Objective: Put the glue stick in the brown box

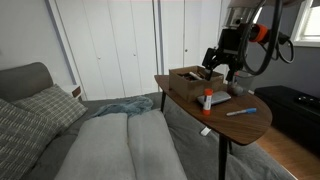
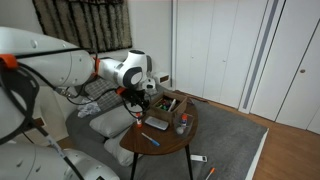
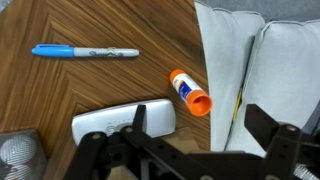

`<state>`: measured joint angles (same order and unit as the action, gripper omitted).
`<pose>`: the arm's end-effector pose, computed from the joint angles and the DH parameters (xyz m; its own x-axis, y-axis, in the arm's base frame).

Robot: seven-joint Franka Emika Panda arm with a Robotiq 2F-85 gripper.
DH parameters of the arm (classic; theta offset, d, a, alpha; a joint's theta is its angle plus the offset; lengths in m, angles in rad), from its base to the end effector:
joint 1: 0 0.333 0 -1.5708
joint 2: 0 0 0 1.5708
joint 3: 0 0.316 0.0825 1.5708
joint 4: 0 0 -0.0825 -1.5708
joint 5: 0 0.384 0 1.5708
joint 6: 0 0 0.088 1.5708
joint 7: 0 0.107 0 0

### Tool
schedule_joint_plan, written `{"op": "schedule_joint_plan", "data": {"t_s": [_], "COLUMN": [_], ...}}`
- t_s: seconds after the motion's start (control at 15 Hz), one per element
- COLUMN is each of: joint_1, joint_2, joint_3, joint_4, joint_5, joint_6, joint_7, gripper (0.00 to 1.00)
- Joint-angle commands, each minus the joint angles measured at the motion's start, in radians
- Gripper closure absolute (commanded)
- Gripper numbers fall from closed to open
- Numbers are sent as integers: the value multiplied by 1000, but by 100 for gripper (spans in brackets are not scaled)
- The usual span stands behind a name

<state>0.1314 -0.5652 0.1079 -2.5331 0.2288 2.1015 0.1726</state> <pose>0.3750 0.1045 0.4765 0.9937 -0.0573 0.0968 -0.0400 -0.9844 -0.1716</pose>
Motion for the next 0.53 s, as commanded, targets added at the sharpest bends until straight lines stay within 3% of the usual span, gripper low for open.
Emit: {"op": "schedule_joint_plan", "data": {"t_s": [0.0, 0.33, 0.47], "joint_1": [16, -2, -1], "joint_2": [103, 223, 267], "joint_3": [32, 44, 44], "joint_4": [77, 118, 134], "joint_5": [29, -1, 0], "joint_6": [-24, -41, -29], "joint_7": [32, 66, 61], "gripper": [0, 1, 26]}}
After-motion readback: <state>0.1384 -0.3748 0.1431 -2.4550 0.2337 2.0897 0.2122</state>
